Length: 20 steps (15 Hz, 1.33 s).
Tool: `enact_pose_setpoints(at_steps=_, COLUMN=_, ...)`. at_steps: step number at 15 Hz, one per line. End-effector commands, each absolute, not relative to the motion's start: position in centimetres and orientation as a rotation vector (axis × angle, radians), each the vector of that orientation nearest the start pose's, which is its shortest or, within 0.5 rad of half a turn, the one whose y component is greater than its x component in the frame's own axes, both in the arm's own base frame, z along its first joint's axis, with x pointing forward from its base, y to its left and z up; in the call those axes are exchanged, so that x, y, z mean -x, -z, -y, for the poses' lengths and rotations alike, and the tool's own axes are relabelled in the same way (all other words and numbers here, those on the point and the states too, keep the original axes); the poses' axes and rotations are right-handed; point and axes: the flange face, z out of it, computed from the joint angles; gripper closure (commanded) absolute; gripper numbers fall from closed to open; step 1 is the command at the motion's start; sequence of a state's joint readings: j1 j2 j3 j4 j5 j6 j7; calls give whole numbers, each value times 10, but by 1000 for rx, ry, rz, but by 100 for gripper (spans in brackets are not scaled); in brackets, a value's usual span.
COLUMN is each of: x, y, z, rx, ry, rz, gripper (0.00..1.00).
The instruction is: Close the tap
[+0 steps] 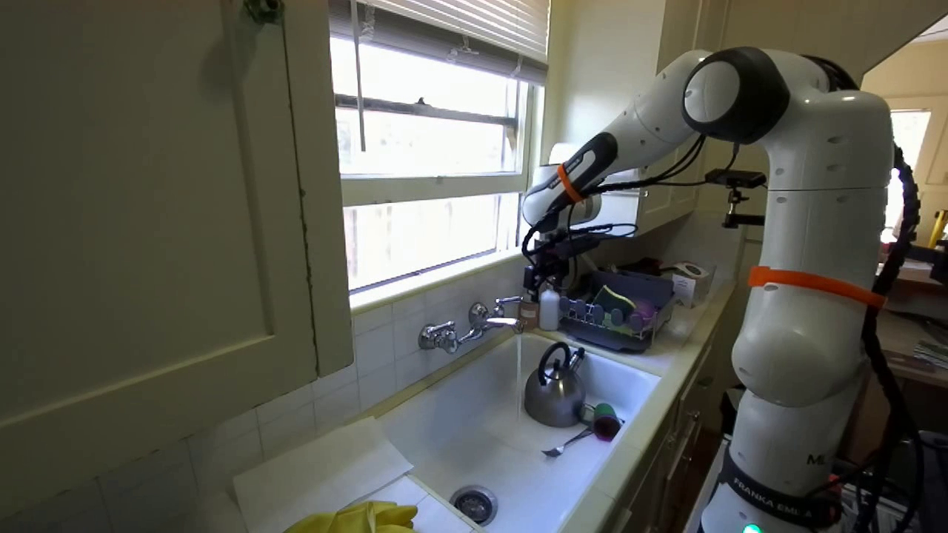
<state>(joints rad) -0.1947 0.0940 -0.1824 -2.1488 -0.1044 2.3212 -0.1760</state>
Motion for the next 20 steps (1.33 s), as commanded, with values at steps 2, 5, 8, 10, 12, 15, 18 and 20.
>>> enact_pose_setpoints(at_steps=2, x=-537, y=-342, z=230, rx=3241, ry=142, rz=-343, gripper=0)
enact_pose_setpoints(at_steps=5, x=-533, y=-344, z=228, rx=3253, ry=120, rz=-303, gripper=0)
enact_pose_setpoints(at_steps=8, x=-533, y=-343, z=217, rx=3255, ry=106, rz=-249, gripper=0)
enact_pose_setpoints(at_steps=10, x=-543, y=-336, z=213, rx=3281, ry=85, rz=-306, gripper=0)
enact_pose_setpoints(at_steps=12, x=-552, y=-333, z=212, rx=3294, ry=108, rz=-303, gripper=0)
enact_pose_setpoints(at_steps=15, x=-564, y=-326, z=214, rx=3303, ry=97, rz=-364, gripper=0)
enact_pose_setpoints(at_steps=18, x=-576, y=-320, z=222, rx=3296, ry=103, rz=-431, gripper=0)
enact_pose_setpoints(at_steps=20, x=-585, y=-313, z=229, rx=3285, ry=112, rz=-472, gripper=0)
